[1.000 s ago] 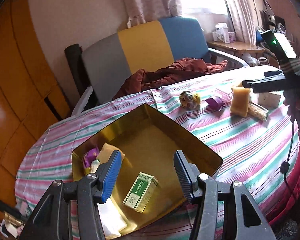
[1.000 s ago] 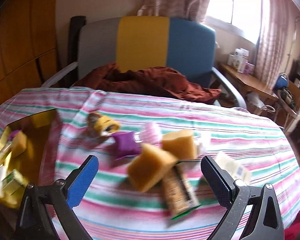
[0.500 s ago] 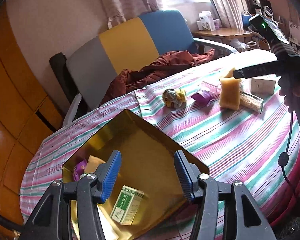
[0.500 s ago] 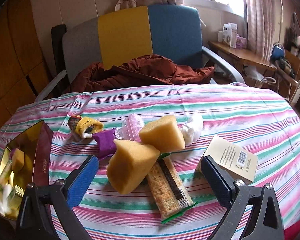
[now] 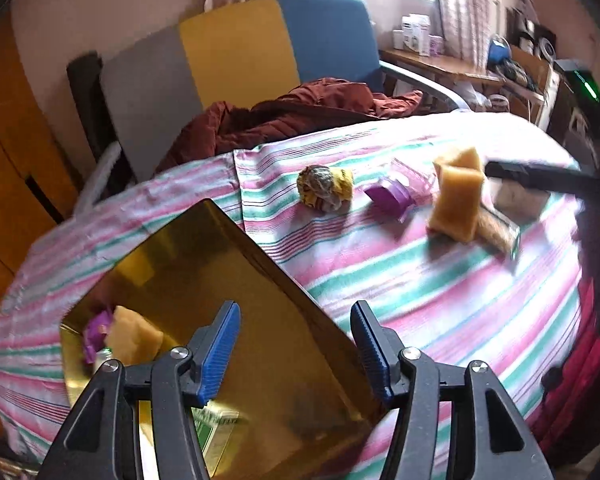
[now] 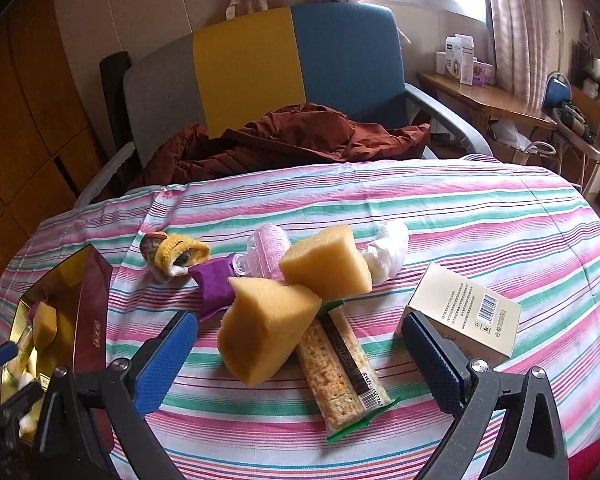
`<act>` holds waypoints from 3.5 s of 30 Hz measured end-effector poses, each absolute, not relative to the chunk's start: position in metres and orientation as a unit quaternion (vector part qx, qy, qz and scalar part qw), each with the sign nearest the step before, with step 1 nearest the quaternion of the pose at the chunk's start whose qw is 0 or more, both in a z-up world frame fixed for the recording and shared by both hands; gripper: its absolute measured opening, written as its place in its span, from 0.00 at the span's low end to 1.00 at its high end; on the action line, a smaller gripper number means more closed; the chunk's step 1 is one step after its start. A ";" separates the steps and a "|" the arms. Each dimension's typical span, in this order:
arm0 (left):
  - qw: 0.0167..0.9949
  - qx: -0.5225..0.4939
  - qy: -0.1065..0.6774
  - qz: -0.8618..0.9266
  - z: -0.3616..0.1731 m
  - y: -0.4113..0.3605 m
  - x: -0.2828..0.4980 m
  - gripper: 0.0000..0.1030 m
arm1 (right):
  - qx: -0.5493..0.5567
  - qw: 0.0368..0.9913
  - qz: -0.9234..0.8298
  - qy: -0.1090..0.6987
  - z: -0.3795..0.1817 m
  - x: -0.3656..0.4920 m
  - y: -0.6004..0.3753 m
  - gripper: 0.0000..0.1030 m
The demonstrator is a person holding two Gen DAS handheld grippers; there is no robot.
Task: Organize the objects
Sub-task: 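Grasp the yellow knitted ball with the left gripper, then grasp the purple snack packet with the right gripper while the left gripper carries the ball toward the tray, then lower the knitted ball and purple packet into the gold tray and open both grippers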
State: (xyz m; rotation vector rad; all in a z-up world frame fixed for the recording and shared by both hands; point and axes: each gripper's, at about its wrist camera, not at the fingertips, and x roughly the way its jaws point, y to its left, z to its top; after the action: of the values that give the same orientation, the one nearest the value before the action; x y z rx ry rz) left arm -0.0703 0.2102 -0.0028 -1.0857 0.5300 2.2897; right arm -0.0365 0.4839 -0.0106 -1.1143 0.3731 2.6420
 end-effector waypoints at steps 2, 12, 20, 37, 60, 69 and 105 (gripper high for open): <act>0.269 -0.420 0.180 0.848 -0.002 0.213 -0.087 0.57 | -0.382 0.121 0.907 0.131 -0.010 -0.036 0.484 1.00; 0.296 -0.470 0.134 0.821 -0.017 0.277 -0.164 0.57 | -0.373 0.112 0.909 0.147 -0.004 -0.032 0.485 1.00; 0.287 -0.509 0.098 0.806 -0.048 0.329 -0.218 0.79 | -0.366 0.123 0.897 0.214 -0.006 -0.025 0.511 1.00; 0.312 -0.537 0.062 0.781 -0.070 0.313 -0.205 0.47 | -0.380 0.120 0.892 0.213 -0.012 -0.028 0.510 1.00; 0.359 -0.460 0.013 0.812 0.014 0.147 -0.105 0.47 | -0.452 -0.028 0.892 -0.001 -0.015 -0.097 0.402 0.82; 0.303 -0.487 -0.048 0.817 -0.008 0.066 -0.102 0.48 | -0.572 -0.023 0.812 -0.117 -0.071 -0.174 0.398 0.69; 0.212 -0.437 -0.117 0.866 -0.003 -0.017 -0.076 0.48 | -0.445 -0.172 0.878 0.032 0.013 -0.050 0.277 0.40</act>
State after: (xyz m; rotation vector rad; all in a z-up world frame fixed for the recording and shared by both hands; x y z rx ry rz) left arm -0.0756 -0.0169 -0.0026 -1.2125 -0.3262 2.4057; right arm -0.0495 0.2766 0.0130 -1.5749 0.1133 3.1100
